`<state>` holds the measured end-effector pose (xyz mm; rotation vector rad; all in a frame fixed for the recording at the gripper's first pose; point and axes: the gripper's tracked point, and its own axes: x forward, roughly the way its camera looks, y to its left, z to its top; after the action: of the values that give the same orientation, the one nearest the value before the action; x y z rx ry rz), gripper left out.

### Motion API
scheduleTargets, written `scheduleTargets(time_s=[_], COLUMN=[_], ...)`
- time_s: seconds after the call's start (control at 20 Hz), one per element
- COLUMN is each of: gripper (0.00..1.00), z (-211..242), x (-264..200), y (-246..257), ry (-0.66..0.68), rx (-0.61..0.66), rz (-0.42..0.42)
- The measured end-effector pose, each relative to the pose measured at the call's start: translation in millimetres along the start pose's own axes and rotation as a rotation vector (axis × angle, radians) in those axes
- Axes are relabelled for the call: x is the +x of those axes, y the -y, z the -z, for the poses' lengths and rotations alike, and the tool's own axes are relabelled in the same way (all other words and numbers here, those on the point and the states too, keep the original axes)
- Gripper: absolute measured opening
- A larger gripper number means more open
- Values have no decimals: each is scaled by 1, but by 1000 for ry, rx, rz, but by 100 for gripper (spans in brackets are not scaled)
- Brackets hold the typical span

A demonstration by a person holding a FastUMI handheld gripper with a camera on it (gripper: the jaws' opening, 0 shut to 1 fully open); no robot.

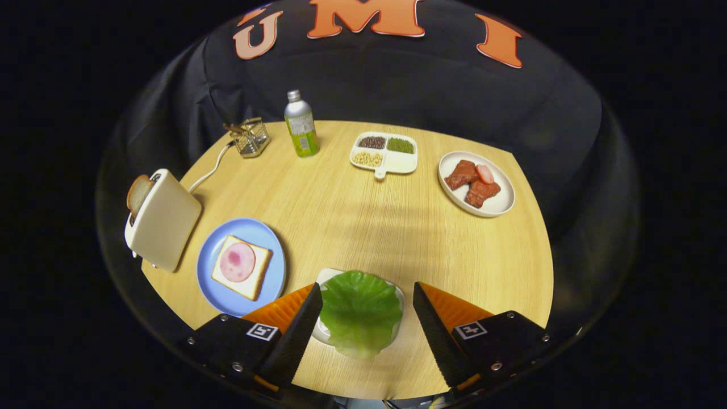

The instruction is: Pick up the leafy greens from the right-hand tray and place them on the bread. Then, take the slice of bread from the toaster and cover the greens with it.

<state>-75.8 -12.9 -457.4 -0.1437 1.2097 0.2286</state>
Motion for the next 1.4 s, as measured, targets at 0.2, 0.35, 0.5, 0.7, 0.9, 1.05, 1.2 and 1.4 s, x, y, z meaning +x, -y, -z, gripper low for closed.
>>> scheduleTargets(time_s=[0.2,0.35,0.5,0.7,0.9,1.05,1.2,1.4], gripper=[97,97,92,87,80,69,60,34], z=[27,42,59,71,78,79,78,79], x=[23,38,49,61,67,69,67,66], y=[-5,-7,-13,-11,-13,-17,-17,-17], ry=[-99,-155,-211,-251,-271,-273,-265,-248], rx=[-36,-67,-76,-92,-94,-76,-60,-9], rz=[-23,-39,-65,-56,-51,-56,-50,-36])
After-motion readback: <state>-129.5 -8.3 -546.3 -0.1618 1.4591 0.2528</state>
